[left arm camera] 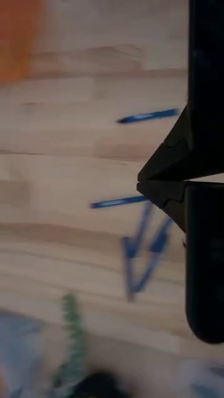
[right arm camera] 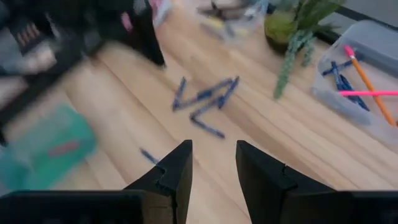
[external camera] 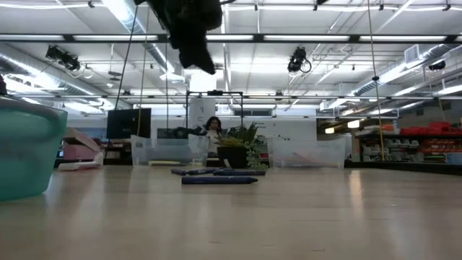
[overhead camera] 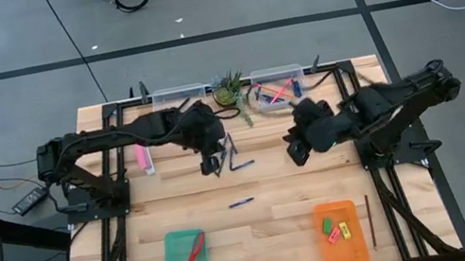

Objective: Sort crayons/erasers/pens/pencils in bins
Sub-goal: Put the blue crayon into the right transparent bin

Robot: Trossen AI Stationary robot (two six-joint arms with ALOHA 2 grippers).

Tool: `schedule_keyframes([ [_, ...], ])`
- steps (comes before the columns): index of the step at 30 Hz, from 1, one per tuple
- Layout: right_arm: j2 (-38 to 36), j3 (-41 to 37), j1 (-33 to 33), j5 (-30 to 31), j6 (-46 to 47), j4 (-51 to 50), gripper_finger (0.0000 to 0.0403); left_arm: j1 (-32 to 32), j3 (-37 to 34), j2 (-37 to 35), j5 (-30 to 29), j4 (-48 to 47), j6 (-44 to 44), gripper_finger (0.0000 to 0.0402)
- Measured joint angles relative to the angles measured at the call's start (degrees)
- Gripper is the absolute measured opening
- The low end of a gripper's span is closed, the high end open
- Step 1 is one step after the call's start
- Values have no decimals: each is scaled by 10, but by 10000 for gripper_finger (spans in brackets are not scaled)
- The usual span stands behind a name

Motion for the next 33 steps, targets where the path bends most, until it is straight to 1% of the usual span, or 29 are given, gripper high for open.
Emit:
schedule_keyframes([
  [3, 7, -47, -1, -30, -57, 54, 129, 7, -1, -24, 1, -60, -18, 5],
  [6, 16, -95, -22, -86, -138, 160, 129, 11, 0, -74, 0, -85, -46, 7],
  [8, 32, -114, -47, -131, -176, 213, 129, 11, 0, -116, -1, -78, -64, 8],
  [11, 82, -107, -93, -203, -254, 235, 129, 10, 0, -176, -1, -63, -89, 6],
  [15, 172, -62, -145, -281, -430, 232, 129, 6, 0, -232, -14, -54, -130, 4],
  [17, 214, -38, -165, -297, -511, 227, 129, 4, 0, -259, -22, -46, -161, 7],
  [20, 269, -12, -192, -318, -588, 223, 129, -3, 0, -291, -34, -31, -201, 16],
  [23, 306, -2, -212, -346, -632, 223, 129, -18, 0, -316, -63, -21, -229, 19],
  [26, 338, -3, -221, -363, -673, 207, 129, -31, 0, -333, -95, -14, -243, 13],
  [31, 380, -3, -224, -363, -715, 191, 129, -46, 0, -345, -118, 8, -244, 6],
  [33, 397, -3, -224, -352, -731, 190, 129, -51, 0, -345, -119, 14, -254, 10],
])
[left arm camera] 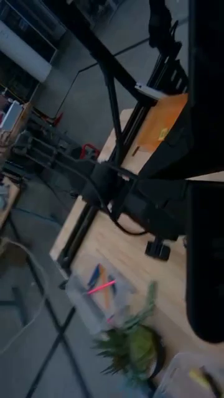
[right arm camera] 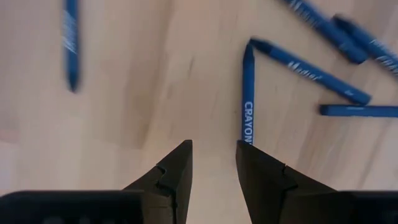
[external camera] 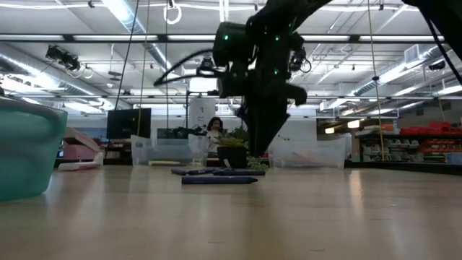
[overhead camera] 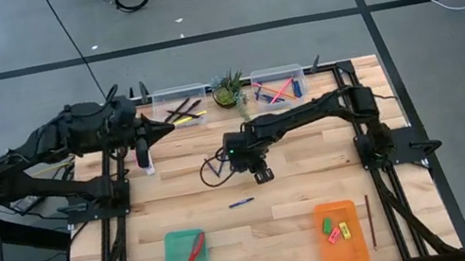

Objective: Sort crayons/erasers/pens/pencils in bins
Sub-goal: Put the blue crayon into the right transparent bin

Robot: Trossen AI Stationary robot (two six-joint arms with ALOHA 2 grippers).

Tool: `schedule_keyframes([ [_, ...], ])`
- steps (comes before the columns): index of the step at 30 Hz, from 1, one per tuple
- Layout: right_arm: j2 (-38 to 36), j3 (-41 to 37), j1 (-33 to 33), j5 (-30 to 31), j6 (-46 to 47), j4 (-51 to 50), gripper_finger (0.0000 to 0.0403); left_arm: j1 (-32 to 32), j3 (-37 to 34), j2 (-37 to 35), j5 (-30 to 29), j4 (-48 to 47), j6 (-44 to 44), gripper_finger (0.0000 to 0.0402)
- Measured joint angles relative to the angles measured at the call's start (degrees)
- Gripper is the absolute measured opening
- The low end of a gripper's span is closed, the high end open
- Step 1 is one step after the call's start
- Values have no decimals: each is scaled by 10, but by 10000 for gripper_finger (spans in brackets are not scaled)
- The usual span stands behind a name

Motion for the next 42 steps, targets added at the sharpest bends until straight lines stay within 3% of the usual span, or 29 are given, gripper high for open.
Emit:
schedule_keyframes([
  [5, 25, 0, -12, 23, 0, 0, 129, -17, 0, 1, -3, -1, -24, 22],
  [10, 17, 0, -26, 48, 1, 2, 129, -37, 0, 1, -23, -1, -33, 9],
  [22, 22, -1, -19, 21, -1, 8, 129, -43, 0, 1, -38, -2, -33, 26],
  [32, 22, -30, -18, 26, 26, 35, 128, -43, 0, 1, -38, -2, -34, 6],
  [37, 22, -30, -22, 28, 24, 42, 128, -43, 0, 1, -38, -2, -34, 22],
  [42, 22, -30, -27, 28, 30, 58, 108, -43, 0, 1, -38, -2, -34, 21],
])
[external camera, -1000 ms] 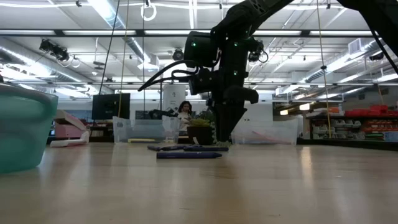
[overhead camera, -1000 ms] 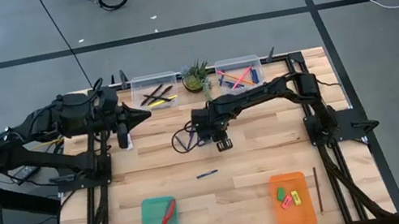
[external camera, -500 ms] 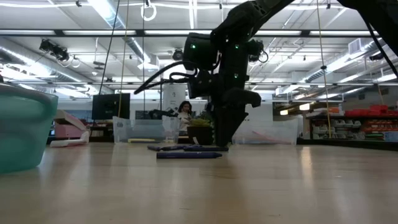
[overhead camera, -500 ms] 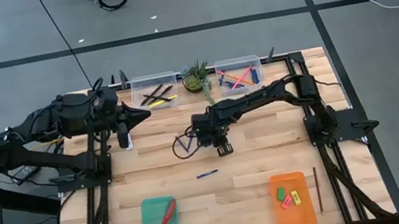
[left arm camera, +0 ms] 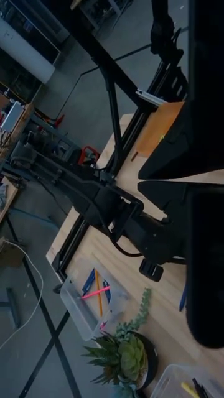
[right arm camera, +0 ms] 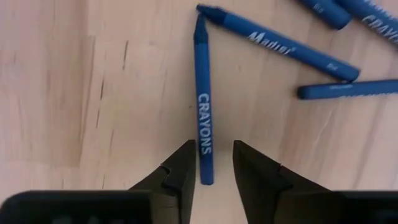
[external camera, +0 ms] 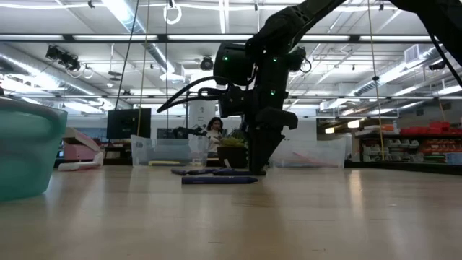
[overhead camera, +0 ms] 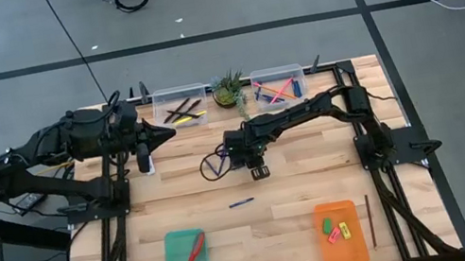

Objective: Sort crayons/erasers/pens/pencils in bins
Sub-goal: Put the blue crayon into the right transparent bin

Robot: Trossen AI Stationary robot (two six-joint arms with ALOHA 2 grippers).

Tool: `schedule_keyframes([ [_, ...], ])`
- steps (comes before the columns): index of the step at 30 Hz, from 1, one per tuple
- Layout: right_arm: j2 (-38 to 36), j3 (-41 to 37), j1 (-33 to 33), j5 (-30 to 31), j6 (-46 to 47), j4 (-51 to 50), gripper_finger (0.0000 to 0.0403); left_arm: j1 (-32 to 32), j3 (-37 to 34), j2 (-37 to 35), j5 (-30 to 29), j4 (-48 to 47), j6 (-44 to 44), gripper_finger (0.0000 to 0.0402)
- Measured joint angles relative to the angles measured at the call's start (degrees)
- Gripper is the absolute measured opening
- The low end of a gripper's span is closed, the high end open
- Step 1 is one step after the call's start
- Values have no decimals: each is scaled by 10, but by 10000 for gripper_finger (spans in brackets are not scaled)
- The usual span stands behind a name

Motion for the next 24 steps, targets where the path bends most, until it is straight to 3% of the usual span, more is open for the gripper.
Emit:
schedule_keyframes([
  [9, -5, -40, 12, -11, 3, 43, 71, 0, 0, 0, 0, -1, -7, 11],
  [15, -4, -41, 13, -5, 6, 42, 60, 0, 0, 0, 0, -5, -15, 25],
  [24, -1, -22, 2, -14, 34, 23, 18, 0, 0, 0, 0, -5, -15, 7],
])
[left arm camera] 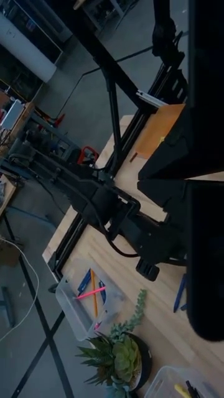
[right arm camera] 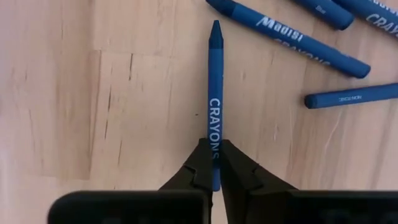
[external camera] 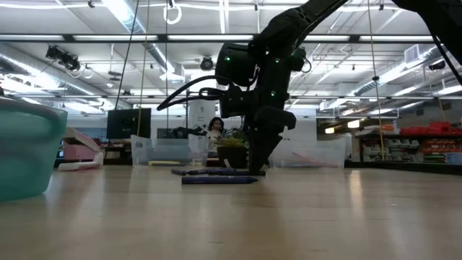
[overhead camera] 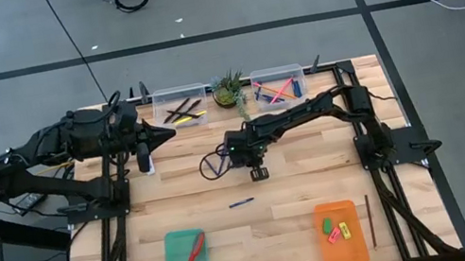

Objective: Sort crayons/erasers/pens/pencils in bins
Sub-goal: Put the blue crayon into the right transparent bin

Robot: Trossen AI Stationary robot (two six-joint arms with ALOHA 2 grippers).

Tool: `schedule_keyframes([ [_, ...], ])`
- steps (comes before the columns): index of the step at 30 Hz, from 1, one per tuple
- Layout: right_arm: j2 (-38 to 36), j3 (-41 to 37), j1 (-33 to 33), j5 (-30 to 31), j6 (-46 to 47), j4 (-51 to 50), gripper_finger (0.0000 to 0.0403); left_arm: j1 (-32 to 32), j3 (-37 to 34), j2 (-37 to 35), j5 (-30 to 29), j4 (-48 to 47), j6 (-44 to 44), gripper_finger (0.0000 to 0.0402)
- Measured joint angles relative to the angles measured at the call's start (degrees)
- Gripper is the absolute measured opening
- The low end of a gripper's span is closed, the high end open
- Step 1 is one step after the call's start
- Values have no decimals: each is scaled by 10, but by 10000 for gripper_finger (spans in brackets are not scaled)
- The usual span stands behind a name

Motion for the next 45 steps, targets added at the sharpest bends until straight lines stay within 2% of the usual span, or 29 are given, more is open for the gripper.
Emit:
schedule_keyframes([
  [6, 6, 71, -2, -15, 4, -79, 7, 0, 0, 0, 0, 0, 0, 23],
  [9, 5, 126, -5, -15, 6, -161, 7, 0, 0, 0, 0, 0, 0, 27],
  [13, 3, 199, -19, -15, 20, -238, 7, 0, 0, 0, 10, 0, 8, 21],
  [16, 2, 220, -31, -17, 37, -259, 7, 0, 0, 0, 22, 0, 24, 12],
  [21, 2, 188, -24, -32, 32, -253, 14, 0, 0, 0, 40, 0, 27, 8],
  [27, 2, 119, -3, -34, 29, -168, 63, 0, 0, -2, 63, -5, 16, 24],
  [32, 2, 76, 5, 1, 18, -105, 89, 0, 0, -2, 62, -4, 0, 19],
  [39, 1, 40, -2, 18, 30, -99, 90, 0, 0, -1, 62, -3, -1, 8],
  [45, 1, 29, 7, 16, 47, -76, 82, 0, 0, -1, 62, -3, -15, 23],
])
